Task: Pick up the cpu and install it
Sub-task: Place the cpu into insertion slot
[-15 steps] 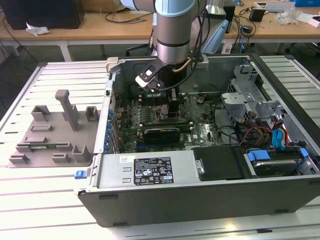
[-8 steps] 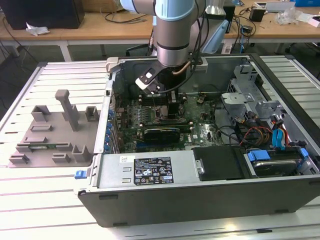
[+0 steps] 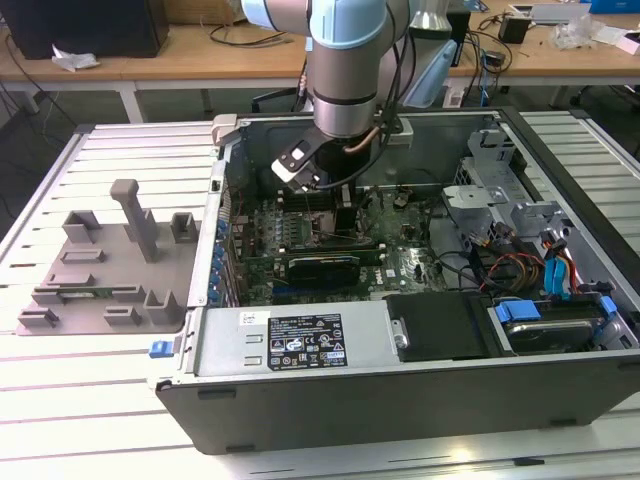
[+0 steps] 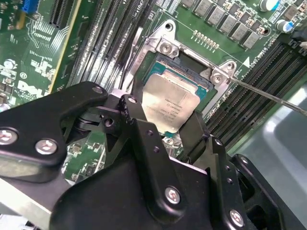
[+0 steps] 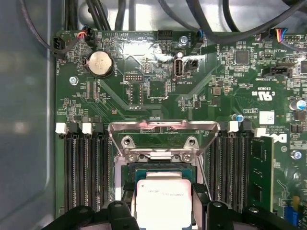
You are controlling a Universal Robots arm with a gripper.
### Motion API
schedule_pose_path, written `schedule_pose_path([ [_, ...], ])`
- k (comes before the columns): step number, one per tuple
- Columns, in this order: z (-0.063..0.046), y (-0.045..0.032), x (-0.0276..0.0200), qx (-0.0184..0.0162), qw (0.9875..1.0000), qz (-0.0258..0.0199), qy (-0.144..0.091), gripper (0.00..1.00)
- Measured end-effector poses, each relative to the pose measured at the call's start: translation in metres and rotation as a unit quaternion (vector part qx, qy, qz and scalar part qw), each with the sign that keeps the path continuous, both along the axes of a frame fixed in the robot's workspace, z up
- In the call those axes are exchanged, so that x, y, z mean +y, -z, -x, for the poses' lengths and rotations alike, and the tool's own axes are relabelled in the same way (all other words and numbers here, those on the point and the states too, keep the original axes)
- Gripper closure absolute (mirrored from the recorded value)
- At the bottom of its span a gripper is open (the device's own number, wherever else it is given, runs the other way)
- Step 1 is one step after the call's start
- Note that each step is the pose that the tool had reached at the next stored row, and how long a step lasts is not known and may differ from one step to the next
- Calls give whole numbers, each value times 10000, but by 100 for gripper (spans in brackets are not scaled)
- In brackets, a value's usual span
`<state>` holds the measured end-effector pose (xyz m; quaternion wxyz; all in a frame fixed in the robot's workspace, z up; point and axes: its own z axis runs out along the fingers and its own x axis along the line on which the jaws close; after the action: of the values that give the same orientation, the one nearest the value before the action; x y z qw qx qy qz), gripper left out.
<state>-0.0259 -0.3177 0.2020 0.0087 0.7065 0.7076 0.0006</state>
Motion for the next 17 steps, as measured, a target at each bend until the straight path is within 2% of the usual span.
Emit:
schedule_pose_path([
  [5,11,49,3,0,10000,1,-1,45],
  [17,11,61,6,0,10000,1,-14,45],
])
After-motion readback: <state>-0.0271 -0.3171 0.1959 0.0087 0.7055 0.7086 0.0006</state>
